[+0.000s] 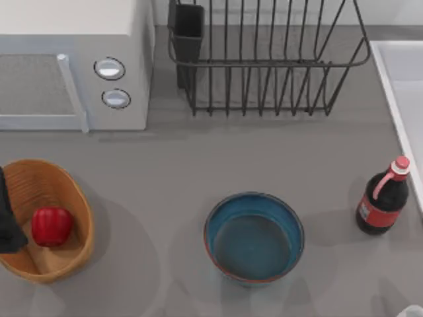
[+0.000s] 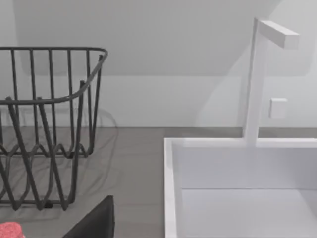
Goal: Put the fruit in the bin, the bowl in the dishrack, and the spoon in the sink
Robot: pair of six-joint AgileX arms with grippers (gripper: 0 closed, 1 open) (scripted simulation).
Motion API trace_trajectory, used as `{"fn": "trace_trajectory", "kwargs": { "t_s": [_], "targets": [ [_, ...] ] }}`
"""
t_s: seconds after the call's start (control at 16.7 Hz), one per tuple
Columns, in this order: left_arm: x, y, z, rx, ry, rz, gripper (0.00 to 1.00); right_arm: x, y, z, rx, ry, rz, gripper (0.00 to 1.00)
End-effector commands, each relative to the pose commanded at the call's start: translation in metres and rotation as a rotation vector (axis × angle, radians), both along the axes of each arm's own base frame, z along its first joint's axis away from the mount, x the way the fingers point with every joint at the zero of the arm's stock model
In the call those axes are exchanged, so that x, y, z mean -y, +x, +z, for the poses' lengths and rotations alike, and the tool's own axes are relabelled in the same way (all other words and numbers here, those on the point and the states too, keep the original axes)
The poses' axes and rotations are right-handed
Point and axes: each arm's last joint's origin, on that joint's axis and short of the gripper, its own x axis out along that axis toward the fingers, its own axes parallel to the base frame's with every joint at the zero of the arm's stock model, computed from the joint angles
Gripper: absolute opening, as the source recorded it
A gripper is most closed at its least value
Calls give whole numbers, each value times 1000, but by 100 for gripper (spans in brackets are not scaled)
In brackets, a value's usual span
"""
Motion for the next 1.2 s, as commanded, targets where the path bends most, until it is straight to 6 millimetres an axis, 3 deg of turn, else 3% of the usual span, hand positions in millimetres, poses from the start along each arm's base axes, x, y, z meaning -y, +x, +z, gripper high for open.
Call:
{"fn": "trace_trajectory", "kwargs": {
  "t_s": [0.3, 0.6, 0.96, 1.2],
  "targets": [
    [0, 0, 0, 0, 0, 0, 100, -3, 0, 4, -26, 19, 23, 100],
    [0, 0, 0, 0, 0, 0, 100, -22, 8, 41, -243, 135, 168, 100],
    [0, 0, 0, 0, 0, 0, 100, -75, 47, 92, -723, 213, 284, 100],
    [0, 0, 0, 0, 0, 0, 100, -126, 83, 107, -1043, 180, 257, 100]
  ]
}}
